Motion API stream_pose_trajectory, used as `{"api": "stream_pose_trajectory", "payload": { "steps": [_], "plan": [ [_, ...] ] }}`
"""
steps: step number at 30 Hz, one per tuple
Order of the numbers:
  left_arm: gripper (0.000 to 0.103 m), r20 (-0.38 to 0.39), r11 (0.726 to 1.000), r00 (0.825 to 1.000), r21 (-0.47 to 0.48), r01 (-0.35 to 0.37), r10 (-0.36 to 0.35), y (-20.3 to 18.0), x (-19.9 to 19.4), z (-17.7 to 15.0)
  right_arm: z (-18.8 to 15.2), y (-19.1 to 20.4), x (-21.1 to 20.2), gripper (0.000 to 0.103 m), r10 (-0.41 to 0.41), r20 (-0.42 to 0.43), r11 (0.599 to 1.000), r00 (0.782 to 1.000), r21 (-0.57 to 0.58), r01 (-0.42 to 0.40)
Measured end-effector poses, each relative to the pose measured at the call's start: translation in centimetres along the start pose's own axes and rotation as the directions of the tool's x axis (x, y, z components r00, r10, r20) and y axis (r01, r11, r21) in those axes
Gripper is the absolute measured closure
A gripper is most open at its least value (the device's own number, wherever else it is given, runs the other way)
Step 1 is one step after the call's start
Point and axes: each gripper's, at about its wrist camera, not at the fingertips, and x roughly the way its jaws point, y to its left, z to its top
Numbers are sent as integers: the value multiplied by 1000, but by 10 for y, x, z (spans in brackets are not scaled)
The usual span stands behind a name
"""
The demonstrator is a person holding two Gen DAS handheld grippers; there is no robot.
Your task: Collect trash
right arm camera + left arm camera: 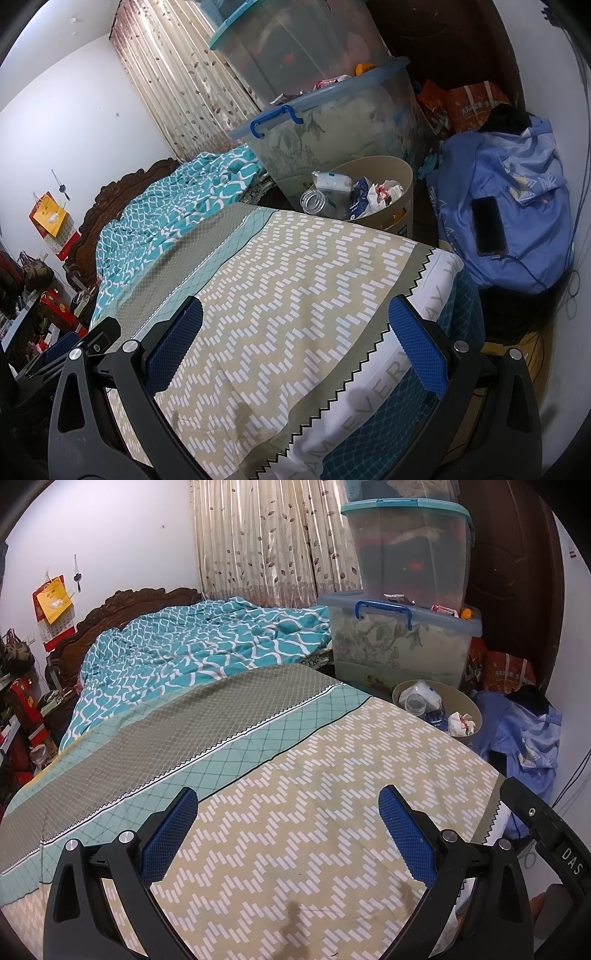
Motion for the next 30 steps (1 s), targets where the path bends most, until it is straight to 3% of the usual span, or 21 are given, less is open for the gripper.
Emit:
{"api": "stream_pose_trajectory", "payload": {
  "steps": [8, 30],
  "plan": [
    [9, 4, 999, 1000, 28, -20, 20, -6, 2, -2, 0, 0, 0, 3, 1, 1, 1000, 1000, 0, -1],
    [9, -27, 1000, 1000, 10, 13, -13, -4, 7, -5, 1, 0, 0, 3, -1, -2, 1000, 1000, 0, 1]
  ]
}}
